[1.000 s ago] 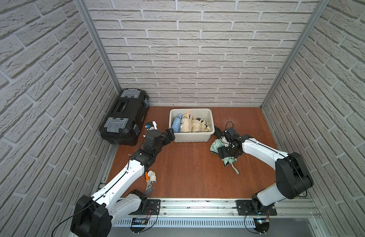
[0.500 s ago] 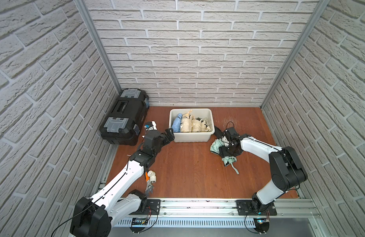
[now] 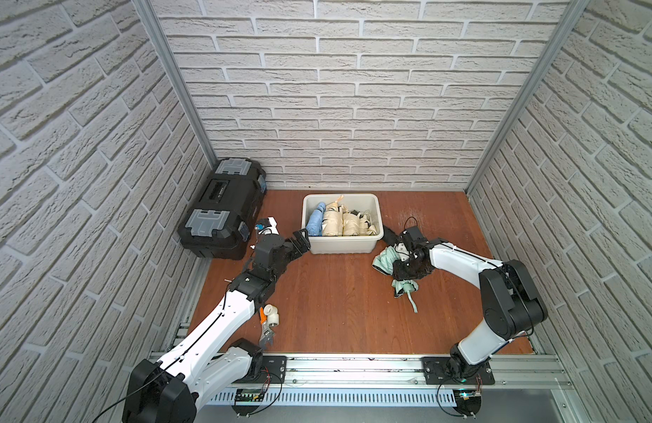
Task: Put the umbrella into the storage box
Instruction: Pick up the umbrella from the center of the board.
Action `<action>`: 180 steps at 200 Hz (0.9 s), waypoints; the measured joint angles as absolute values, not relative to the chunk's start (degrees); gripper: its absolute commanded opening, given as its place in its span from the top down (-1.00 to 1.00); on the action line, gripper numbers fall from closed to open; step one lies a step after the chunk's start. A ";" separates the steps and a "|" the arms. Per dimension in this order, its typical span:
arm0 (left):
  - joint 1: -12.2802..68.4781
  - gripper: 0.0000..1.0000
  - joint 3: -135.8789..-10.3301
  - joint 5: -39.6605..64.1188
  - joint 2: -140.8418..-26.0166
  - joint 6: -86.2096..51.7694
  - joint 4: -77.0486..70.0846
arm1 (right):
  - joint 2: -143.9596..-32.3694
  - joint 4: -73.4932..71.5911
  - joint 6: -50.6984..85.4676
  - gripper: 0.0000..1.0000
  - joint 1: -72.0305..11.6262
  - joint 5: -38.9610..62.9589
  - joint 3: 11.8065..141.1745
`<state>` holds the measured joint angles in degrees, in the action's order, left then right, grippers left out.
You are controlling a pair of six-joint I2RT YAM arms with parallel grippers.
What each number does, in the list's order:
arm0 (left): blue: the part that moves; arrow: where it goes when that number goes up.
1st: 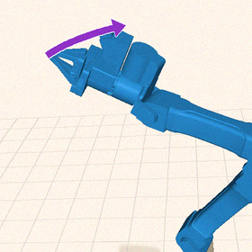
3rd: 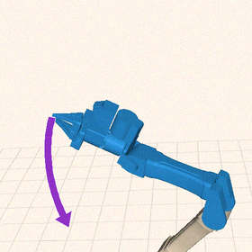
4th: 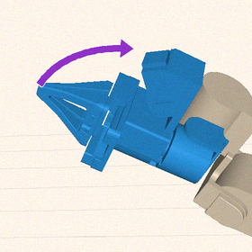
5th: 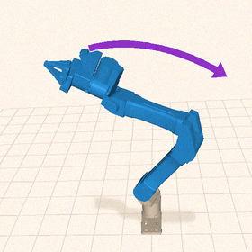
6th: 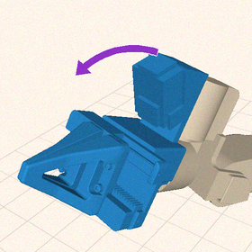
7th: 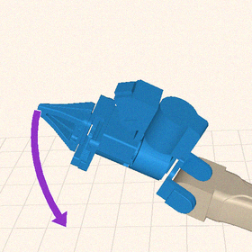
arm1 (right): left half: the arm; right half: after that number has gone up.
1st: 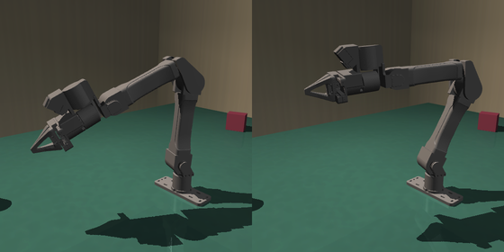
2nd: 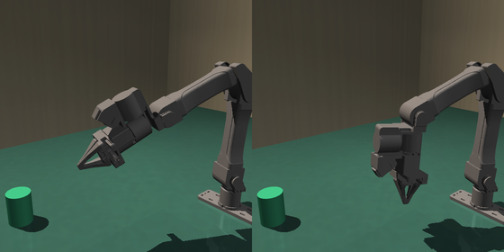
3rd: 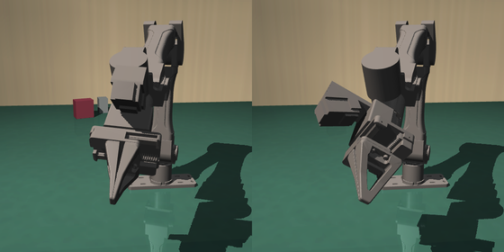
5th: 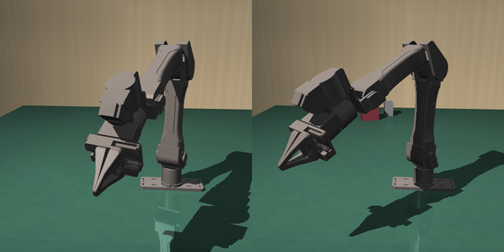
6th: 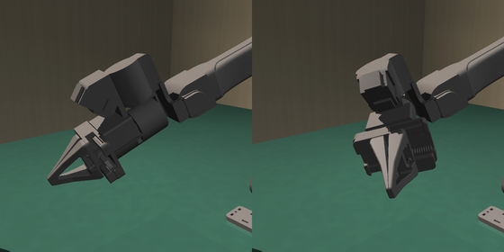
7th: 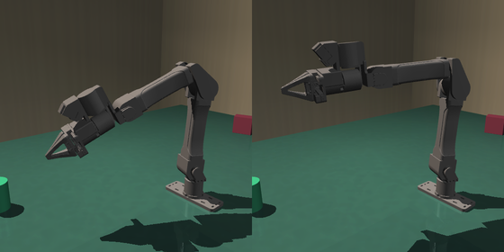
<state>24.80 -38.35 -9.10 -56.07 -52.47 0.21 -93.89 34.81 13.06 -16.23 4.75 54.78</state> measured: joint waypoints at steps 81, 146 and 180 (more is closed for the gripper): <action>24.77 -0.97 -50.96 -1.80 -57.82 -56.75 13.87 | -72.71 41.80 14.52 0.42 -16.62 6.37 50.48; 24.75 -0.97 -61.76 11.40 -63.31 -58.46 18.44 | -66.72 46.57 -0.16 0.52 -20.78 9.50 63.13; 24.82 -0.97 -64.93 19.29 -66.81 -57.95 17.61 | -70.74 48.99 -13.26 0.56 -23.99 11.94 71.29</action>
<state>24.82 -64.93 19.29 -66.81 -57.95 17.61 -70.74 48.99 -13.26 -23.99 11.94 71.29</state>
